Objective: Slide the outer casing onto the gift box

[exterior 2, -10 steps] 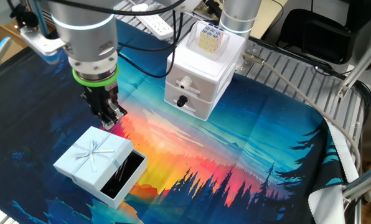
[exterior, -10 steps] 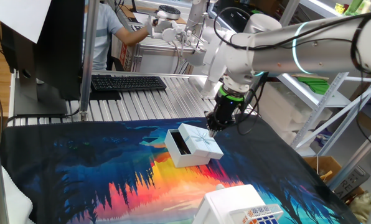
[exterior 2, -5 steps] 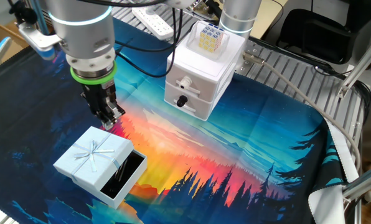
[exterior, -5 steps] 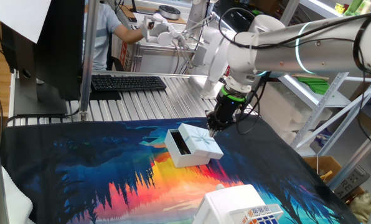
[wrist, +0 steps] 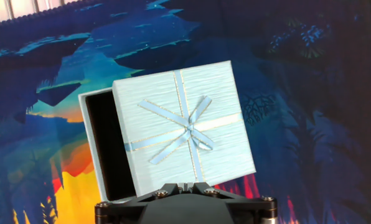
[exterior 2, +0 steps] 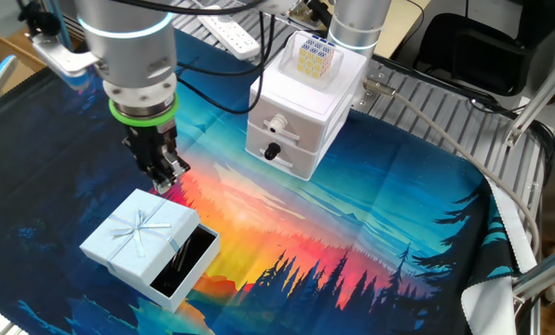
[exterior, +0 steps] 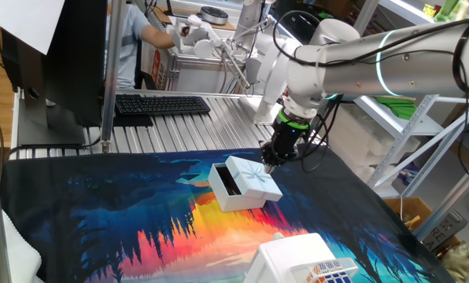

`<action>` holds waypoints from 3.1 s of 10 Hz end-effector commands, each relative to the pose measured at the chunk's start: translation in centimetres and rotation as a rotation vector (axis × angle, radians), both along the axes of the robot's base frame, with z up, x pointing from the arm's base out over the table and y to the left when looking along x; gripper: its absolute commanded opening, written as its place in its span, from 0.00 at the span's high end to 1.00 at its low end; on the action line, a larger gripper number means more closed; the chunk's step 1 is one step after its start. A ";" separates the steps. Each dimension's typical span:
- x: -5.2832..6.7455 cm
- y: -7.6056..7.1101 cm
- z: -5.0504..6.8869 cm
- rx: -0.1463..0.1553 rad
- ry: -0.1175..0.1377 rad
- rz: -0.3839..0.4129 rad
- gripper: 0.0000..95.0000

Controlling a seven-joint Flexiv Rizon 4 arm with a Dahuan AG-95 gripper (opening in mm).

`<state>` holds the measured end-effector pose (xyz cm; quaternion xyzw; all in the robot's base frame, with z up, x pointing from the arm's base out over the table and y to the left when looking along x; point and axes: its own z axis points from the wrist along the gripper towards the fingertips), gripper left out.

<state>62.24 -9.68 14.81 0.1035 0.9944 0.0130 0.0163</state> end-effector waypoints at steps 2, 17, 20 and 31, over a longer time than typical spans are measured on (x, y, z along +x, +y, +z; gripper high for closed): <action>0.1 0.0 0.0 -0.014 -0.004 -0.003 1.00; 5.3 -4.8 -2.7 -0.060 0.005 -0.028 1.00; 6.8 -6.5 -3.3 -0.060 0.000 -0.019 1.00; 9.0 -9.6 -4.7 -0.067 0.008 -0.018 1.00</action>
